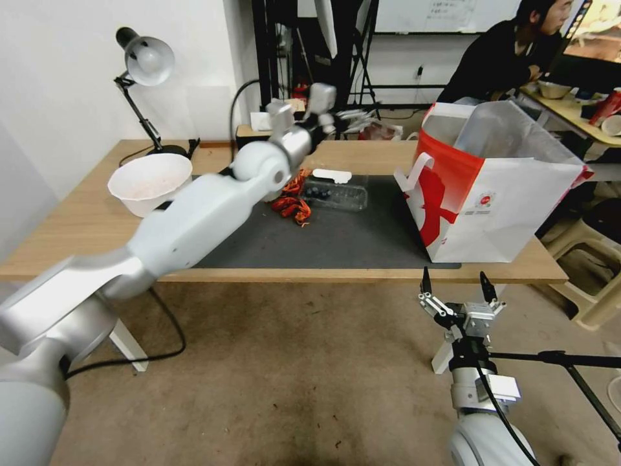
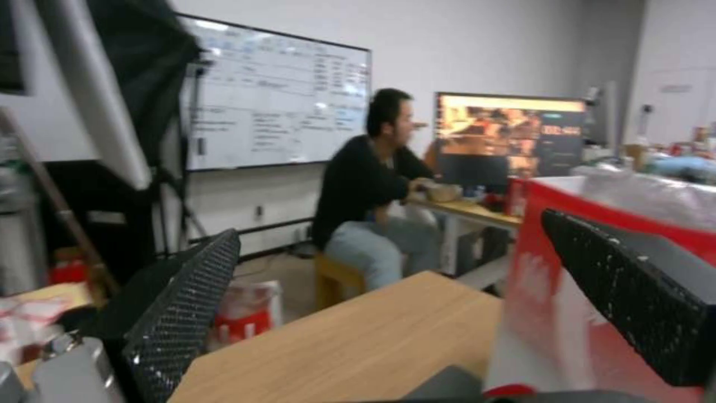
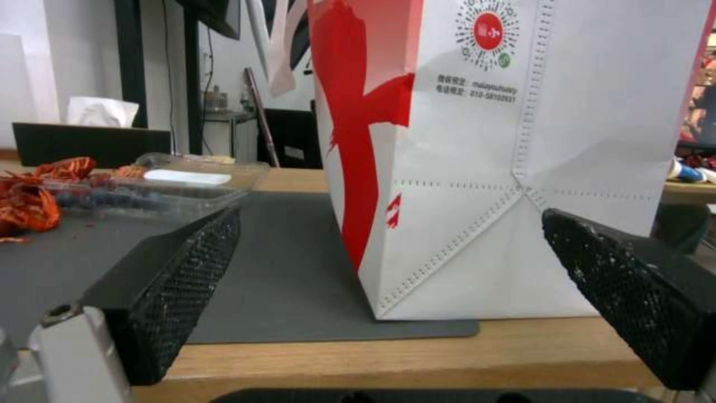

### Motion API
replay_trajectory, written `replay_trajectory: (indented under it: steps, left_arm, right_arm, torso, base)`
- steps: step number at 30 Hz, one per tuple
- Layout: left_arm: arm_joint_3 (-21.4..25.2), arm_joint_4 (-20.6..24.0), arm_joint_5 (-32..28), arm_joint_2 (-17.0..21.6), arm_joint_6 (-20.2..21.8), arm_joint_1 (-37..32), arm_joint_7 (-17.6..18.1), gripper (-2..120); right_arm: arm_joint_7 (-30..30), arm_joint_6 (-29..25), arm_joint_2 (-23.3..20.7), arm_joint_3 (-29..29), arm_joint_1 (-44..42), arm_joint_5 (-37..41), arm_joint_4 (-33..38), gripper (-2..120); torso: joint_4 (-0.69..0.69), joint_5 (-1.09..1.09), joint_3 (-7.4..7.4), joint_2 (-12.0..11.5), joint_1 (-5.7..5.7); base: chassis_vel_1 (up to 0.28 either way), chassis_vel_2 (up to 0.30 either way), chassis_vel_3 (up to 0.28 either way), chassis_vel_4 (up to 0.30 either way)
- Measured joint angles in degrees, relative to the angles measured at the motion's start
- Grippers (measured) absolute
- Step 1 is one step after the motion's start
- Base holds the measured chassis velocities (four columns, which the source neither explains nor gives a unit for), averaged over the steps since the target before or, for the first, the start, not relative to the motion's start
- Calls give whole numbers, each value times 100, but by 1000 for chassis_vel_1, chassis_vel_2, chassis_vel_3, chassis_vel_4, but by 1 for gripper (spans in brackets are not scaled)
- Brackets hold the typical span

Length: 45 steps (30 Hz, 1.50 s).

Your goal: Pick up the trash from the table and place it into the takeout bag.

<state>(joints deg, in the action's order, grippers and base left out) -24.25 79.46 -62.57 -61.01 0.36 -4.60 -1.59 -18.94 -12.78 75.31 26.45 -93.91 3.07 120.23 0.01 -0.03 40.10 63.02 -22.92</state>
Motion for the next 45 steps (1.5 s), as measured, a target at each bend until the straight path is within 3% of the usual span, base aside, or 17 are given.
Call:
replay_trajectory:
  steps: [3, 6, 10, 20, 29, 34, 37, 45]
  left_arm:
    - [222, 197, 78, 232, 30, -246, 65, 100]
    - [728, 663, 267, 623, 171, -768, 254, 100]
    - [1167, 1011, 468, 831, 321, -1233, 445, 100]
    - [1843, 1548, 794, 1067, 499, -2175, 664, 100]
    - [2964, 2225, 1100, 1408, 436, -3650, 722, 100]
    - [3308, 2435, 1235, 1444, 316, -4184, 778, 100]
    - [3762, 2610, 1428, 1355, 212, -4724, 804, 100]
    - [4323, 2727, 2082, 1058, -37, -5617, 784, 100]
  right_arm:
    - [2, 4, -2, -2, 0, -3, 0, 100]
    - [9, 12, 2, -22, 4, -13, -1, 100]
    - [18, 15, 2, -42, 1, -26, -1, 100]
    - [27, 16, -5, -52, -59, -40, 12, 100]
    - [37, 1, -23, -83, -89, -61, 24, 100]
    - [40, -2, -23, -95, -96, -72, 36, 100]
    - [40, -3, -20, -100, -110, -86, 44, 100]
    - [31, -10, 19, -41, -215, -107, 70, 100]
  torso:
    - [0, 1, 0, 0, 0]
    - [-1, 3, 0, 0, 0]
    - [0, 2, 0, 1, 1]
    - [-2, 2, 0, 0, 1]
    - [-1, 3, 0, 0, 1]
    - [-1, 2, 0, 1, 1]
    - [-2, 3, 0, 1, 1]
    - [-4, 2, 0, 1, 0]
  base:
    - [0, 0, 0, 0]
    - [0, 0, 0, 0]
    - [0, 0, 0, 0]
    - [0, 0, 0, 0]
    - [0, 0, 0, 0]
    - [0, 0, 0, 0]
    - [0, 0, 0, 0]
    - [0, 0, 0, 0]
